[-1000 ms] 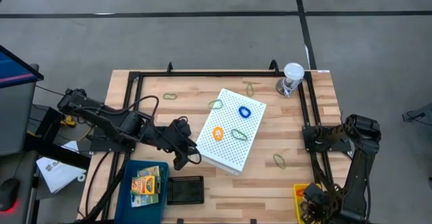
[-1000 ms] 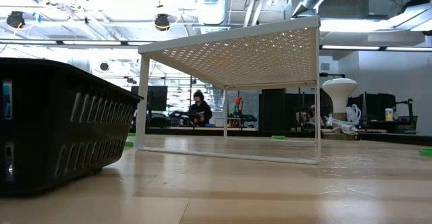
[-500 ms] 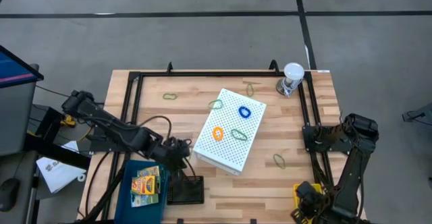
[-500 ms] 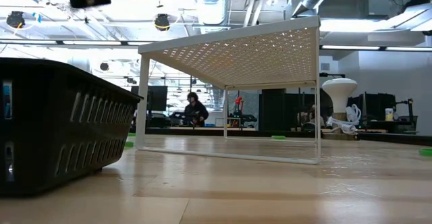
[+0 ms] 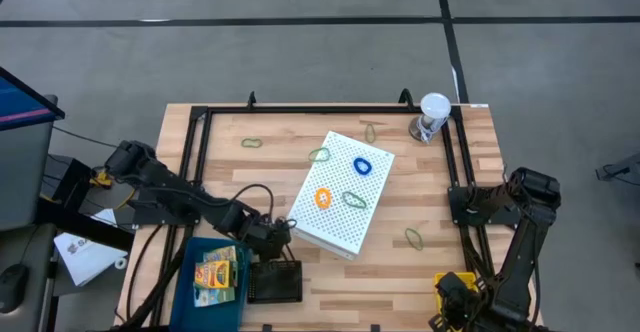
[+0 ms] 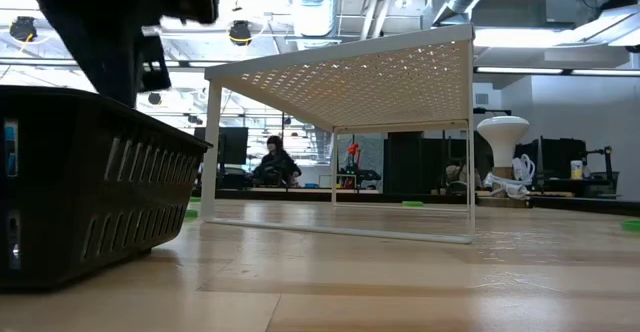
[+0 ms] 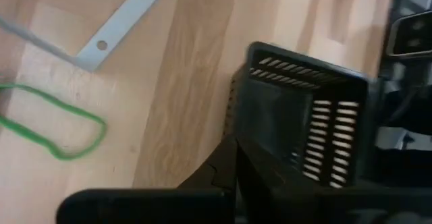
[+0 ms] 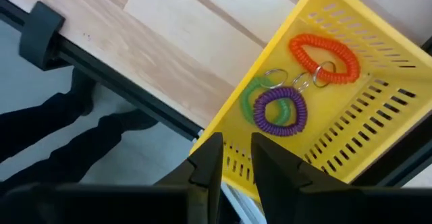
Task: Pick & Place Office Desk Supplies
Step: Adjust the black bin
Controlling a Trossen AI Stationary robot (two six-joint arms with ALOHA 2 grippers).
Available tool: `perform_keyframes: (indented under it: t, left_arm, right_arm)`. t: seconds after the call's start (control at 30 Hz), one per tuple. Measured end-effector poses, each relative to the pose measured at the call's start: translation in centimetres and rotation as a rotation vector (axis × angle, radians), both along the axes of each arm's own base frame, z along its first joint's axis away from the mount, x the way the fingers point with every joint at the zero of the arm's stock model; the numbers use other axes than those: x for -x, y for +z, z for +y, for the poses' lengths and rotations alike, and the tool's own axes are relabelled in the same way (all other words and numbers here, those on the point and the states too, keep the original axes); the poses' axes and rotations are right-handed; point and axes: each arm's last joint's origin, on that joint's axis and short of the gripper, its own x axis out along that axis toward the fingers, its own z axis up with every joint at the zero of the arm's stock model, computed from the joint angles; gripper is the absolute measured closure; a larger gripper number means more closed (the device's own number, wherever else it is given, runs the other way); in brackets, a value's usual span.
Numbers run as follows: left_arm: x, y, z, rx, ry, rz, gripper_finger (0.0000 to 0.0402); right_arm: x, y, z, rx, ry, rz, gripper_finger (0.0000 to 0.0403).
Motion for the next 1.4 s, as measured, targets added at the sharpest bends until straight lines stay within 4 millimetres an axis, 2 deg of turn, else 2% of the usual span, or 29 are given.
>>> perform_keyframes:
  t: [0.37,0.93,1.4]
  left_arm:
    - [-0.9,-2.9,-0.1,-0.052,-0.068,0.083,0.0401]
    - [-0.3,-2.6,-2.9,0.007,-0.134,0.013,0.0401]
    - [-0.2,-2.4,-3.6,0.012,-0.23,-0.023,0.0401]
  right_arm:
    - [0.0,0.5,-0.1,-0.027,-0.001,-0.011,0.0327]
    - [-0.1,1.0,0.0,-0.04,-0.004,-0.017,0.0327]
    - [-0.3,1.1,0.2,-0.067,-0.006,-0.028,0.0327]
